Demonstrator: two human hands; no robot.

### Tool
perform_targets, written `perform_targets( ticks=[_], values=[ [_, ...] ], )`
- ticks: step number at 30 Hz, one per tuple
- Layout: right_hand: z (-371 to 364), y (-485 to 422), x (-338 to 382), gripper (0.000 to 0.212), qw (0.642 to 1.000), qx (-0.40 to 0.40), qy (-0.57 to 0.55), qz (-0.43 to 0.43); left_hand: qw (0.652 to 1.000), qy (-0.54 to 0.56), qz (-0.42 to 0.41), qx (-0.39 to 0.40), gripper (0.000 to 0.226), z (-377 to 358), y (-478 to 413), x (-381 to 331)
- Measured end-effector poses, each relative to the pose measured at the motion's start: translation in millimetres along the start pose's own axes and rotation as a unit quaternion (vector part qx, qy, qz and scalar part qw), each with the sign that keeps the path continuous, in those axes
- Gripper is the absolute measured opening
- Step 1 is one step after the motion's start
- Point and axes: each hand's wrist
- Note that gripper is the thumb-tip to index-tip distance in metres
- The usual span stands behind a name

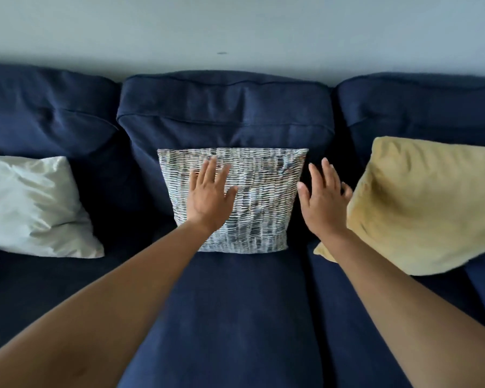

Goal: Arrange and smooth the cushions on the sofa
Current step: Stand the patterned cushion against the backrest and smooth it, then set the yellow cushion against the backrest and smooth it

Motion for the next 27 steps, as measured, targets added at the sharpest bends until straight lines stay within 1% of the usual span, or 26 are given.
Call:
perform_targets(
  ticks=[3,7,10,14,16,18,21,22,24,25,26,27],
  values=[
    [20.2,17.9,-21.6,0.051,0.999,-0.004,-0.005,-0.051,0.998,0.059,-0.013,0.011,0.051,-4.8,22.7,-45.9],
    [44.6,42.6,-63.3,0.046,0.994,-0.021,-0.014,-0.105,0.994,0.105,-0.016,0.037,0.048,-15.5,47.8,-104.6],
    [60.8,58.9,-103.3,0.039,0.989,-0.063,-0.031,-0.129,0.991,0.121,-0.013,0.062,0.050,-26.7,61.0,-146.0],
    [78.0,79.6,-174.2,0.034,0.976,-0.127,-0.068,-0.166,0.987,0.139,-0.004,0.077,0.053,-48.4,67.3,-205.0],
    [84.2,90.6,-215.7,0.034,0.964,-0.160,-0.096,-0.192,0.984,0.152,0.015,0.088,0.057,-64.3,64.1,-237.7],
    [90.3,97.2,-262.5,0.038,0.946,-0.187,-0.126,-0.232,0.976,0.187,0.053,0.093,0.065,-82.7,62.2,-271.8],
    [102.5,97.5,-328.8,0.053,0.919,-0.206,-0.163,-0.295,0.947,0.287,0.130,0.066,0.084,-104.6,51.7,-315.8],
    [107.0,93.8,-352.5,0.059,0.913,-0.206,-0.174,-0.305,0.930,0.323,0.163,0.060,0.091,-110.7,42.7,-330.1],
    [114.3,81.4,-395.3,0.070,0.904,-0.198,-0.201,-0.322,0.886,0.398,0.230,0.065,0.104,-118.0,22.1,-352.2],
    [116.3,73.1,-415.7,0.074,0.902,-0.184,-0.214,-0.327,0.862,0.434,0.255,0.066,0.107,-122.2,12.3,-360.8],
    [117.6,64.6,-432.8,0.075,0.902,-0.161,-0.229,-0.329,0.844,0.460,0.267,0.061,0.105,-126.8,6.0,-367.6],
    [118.1,56.6,-445.6,0.076,0.901,-0.131,-0.251,-0.330,0.839,0.470,0.270,0.047,0.098,-131.9,3.6,-372.8]
  ],
)
Point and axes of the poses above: each hand's wrist, its own y-axis away from the middle knuckle, its own z-axis out of the back of the hand, x = y × z, and after that the axes turned 13 degrees about z, right-handed
